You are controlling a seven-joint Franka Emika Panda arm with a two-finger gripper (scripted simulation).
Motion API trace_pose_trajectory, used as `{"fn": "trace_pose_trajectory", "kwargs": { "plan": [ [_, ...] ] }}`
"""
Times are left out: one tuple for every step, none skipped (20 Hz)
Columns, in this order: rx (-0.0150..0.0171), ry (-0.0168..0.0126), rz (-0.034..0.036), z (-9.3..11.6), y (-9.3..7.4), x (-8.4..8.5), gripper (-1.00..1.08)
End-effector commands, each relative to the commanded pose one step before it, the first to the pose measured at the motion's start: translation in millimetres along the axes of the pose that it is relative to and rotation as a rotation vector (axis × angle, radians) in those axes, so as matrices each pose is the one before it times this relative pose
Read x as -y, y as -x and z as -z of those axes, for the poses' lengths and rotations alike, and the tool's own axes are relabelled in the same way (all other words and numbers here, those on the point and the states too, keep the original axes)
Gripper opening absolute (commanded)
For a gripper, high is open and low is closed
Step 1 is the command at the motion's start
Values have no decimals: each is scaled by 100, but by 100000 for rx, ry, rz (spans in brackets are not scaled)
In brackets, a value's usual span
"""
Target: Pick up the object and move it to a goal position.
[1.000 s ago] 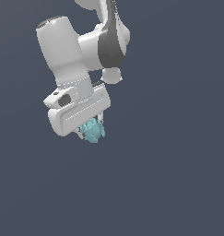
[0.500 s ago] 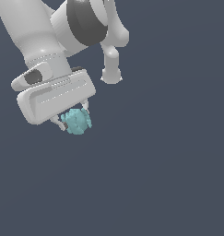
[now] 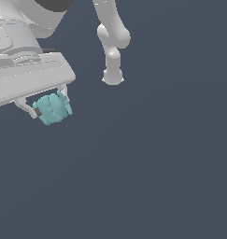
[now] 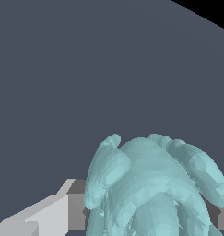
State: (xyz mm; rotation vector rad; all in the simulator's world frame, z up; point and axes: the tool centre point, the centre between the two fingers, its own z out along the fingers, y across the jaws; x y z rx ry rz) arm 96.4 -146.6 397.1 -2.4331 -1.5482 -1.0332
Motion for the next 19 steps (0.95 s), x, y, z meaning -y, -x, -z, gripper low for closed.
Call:
{"fn": "trace_pose_trajectory", "kwargs": {
  "plan": [
    [-2805,154,2433,1342,-76,-896,-100],
    [-941,52,790,469,-10,-327,-100],
    [-882,39,734,438,-8,-311,-100],
    [-818,28,673,404,-7,-292,-100],
    [-738,20,604,364,-4,-266,-100],
    [-655,16,534,323,-4,-236,-100],
    [-574,12,467,284,-2,-207,-100],
    [-494,9,401,245,0,-180,-100],
    [-419,6,339,207,0,-153,-100],
    [-345,2,277,170,0,-127,-100],
    [-273,-1,216,133,-1,-101,-100],
    [-201,-5,155,96,-1,-77,-100],
    [-137,-10,99,60,-5,-51,-100],
    [-42,-10,23,20,7,-31,-100],
    [0,0,0,2,-22,2,-100],
    [78,-43,-105,-69,16,13,-100],
    [132,-19,-125,-77,-8,41,-100],
    [107,-13,-99,-61,-1,32,-100],
    [0,0,0,-9,-29,21,-100]
  ]
}}
